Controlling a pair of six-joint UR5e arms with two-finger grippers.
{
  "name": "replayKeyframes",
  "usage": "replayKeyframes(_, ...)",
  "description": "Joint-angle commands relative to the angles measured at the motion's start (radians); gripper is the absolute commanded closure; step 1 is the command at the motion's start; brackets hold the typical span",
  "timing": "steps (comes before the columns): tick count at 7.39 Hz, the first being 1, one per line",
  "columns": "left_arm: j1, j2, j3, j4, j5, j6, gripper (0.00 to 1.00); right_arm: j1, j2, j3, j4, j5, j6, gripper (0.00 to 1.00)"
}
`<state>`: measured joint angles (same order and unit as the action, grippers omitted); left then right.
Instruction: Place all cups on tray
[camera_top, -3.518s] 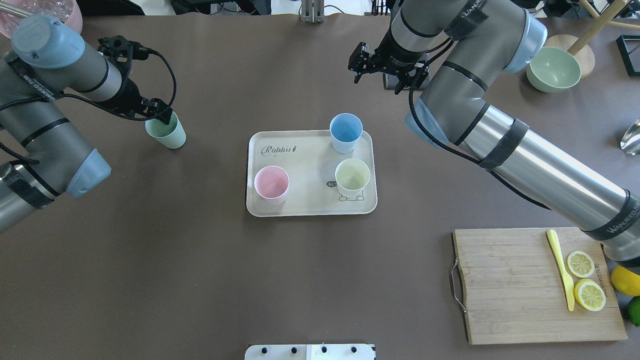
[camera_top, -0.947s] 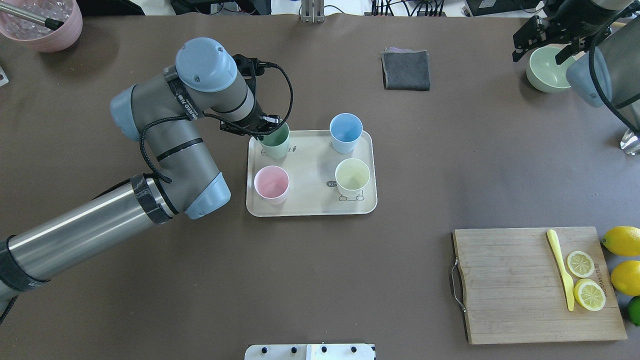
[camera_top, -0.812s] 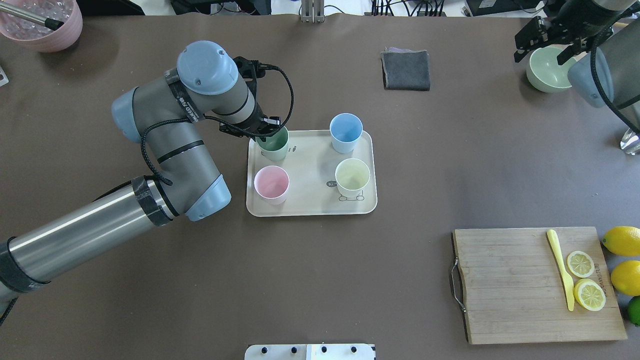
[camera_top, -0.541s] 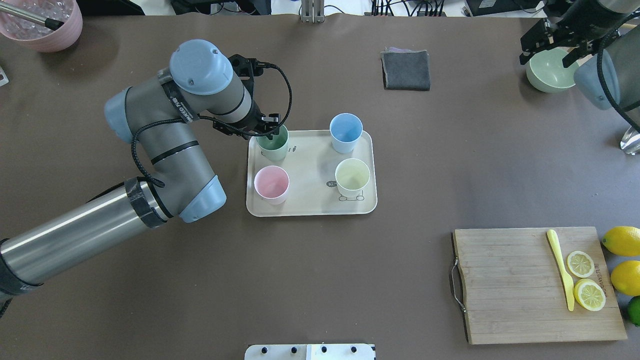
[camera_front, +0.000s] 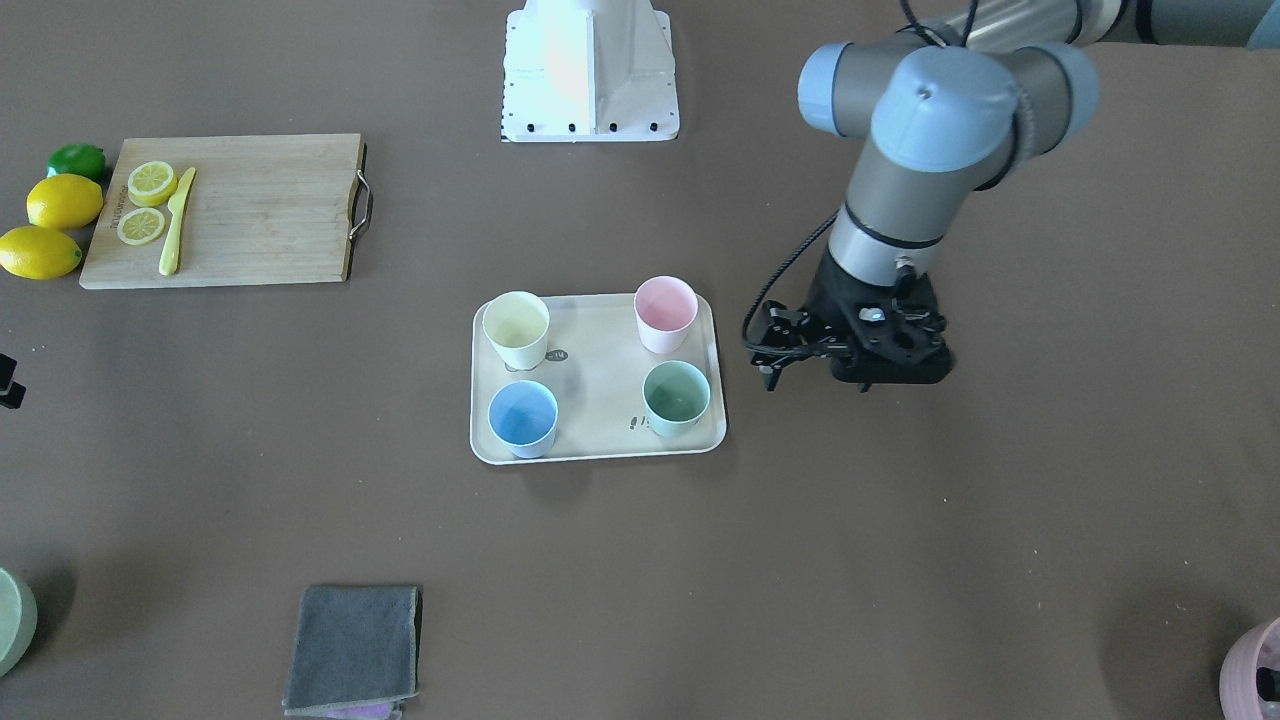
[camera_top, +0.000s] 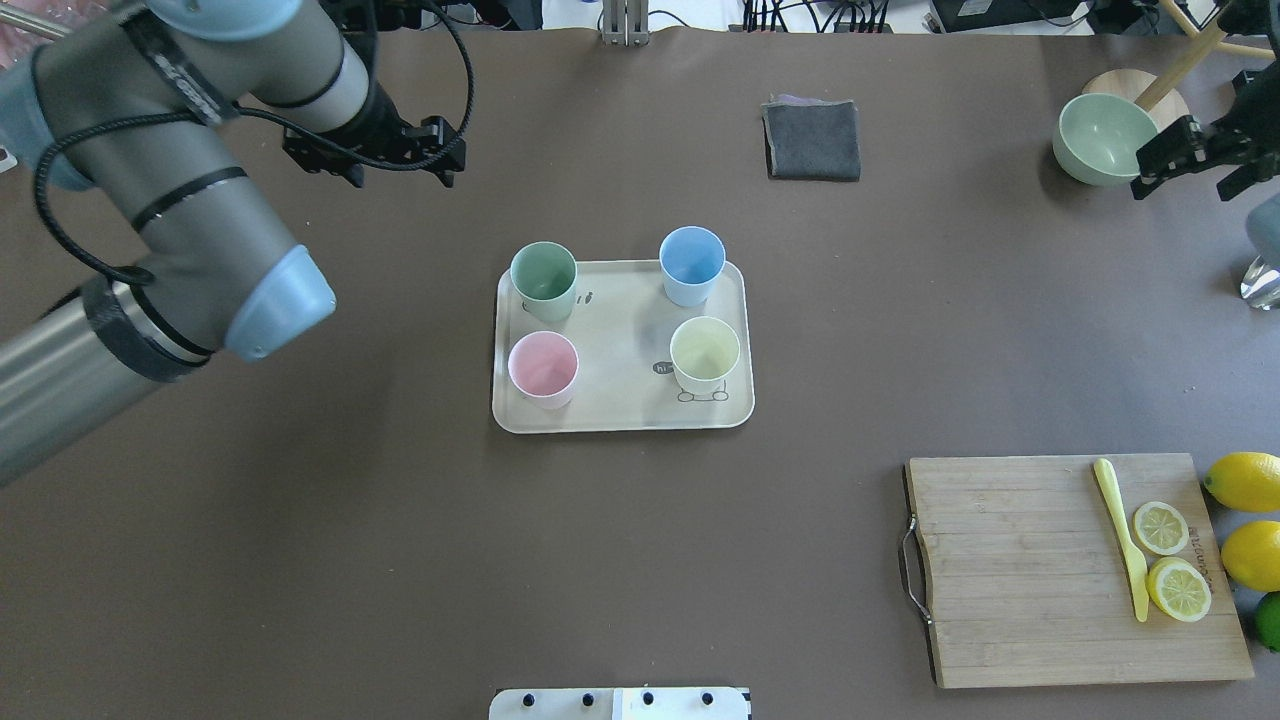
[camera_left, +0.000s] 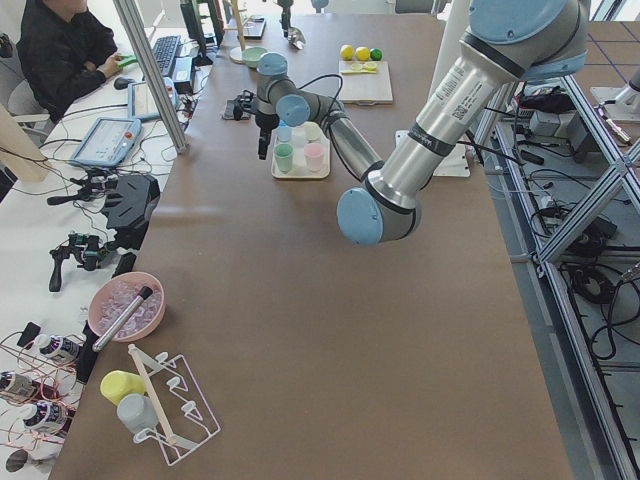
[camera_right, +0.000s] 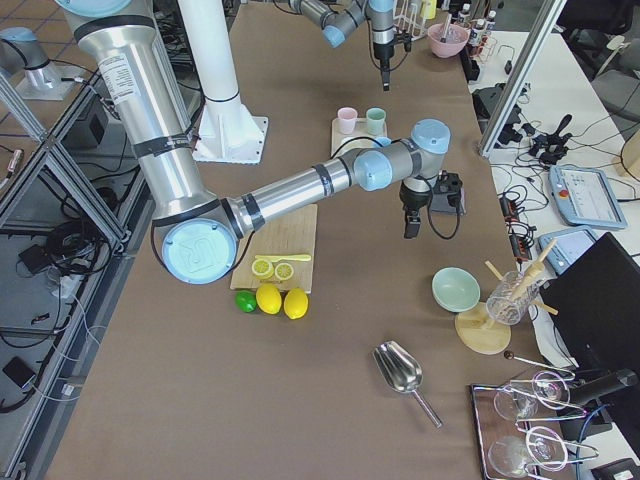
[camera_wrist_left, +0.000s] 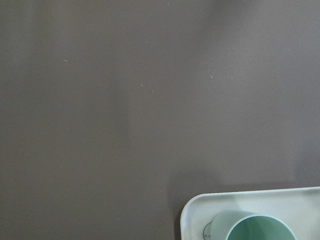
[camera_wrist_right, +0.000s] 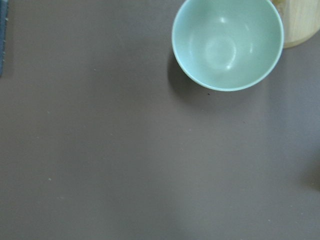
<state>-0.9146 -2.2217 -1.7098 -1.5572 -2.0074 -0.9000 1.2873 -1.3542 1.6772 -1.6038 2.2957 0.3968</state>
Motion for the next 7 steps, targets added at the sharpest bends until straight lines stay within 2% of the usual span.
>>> replayKeyframes(1, -0.216, 0.09, -0.094, 0.101, -0.062, 0.35, 0.02, 0.085, -0.135, 0.001, 0.001, 0.001, -0.188, 0.0)
replayKeyframes(3, -0.414, 0.198, -0.055, 0.097, -0.115, 0.64, 0.02, 0.162, -0.164, -0.051, -0.001, 0.007, -0.26, 0.0)
replayKeyframes(5, -0.484, 0.324, -0.045, 0.065, -0.123, 0.681, 0.02, 0.217, -0.158, -0.102, -0.001, 0.001, -0.33, 0.0)
replayKeyframes(7, -0.571, 0.486, -0.034, 0.055, -0.175, 0.681, 0.02, 0.25, -0.173, -0.111, 0.001, 0.002, -0.34, 0.0)
